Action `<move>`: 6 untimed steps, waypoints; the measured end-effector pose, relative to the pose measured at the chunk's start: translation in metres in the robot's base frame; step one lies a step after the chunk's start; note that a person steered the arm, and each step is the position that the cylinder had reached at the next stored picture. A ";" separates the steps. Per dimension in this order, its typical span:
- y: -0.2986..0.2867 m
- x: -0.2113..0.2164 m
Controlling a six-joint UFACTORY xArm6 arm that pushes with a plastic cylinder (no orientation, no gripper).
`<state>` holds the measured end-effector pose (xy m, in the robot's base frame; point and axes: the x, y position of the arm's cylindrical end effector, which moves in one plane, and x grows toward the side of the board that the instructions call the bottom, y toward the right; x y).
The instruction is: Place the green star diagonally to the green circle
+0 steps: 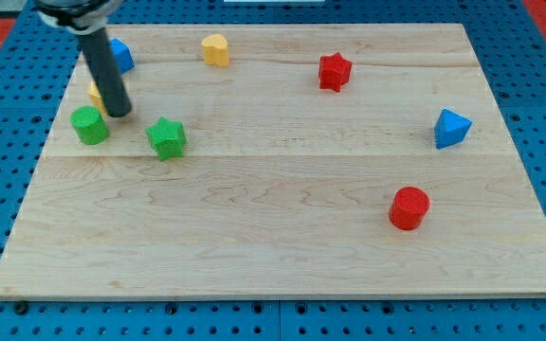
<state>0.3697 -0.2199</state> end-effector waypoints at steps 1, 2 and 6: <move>-0.004 -0.006; 0.035 0.010; 0.100 0.075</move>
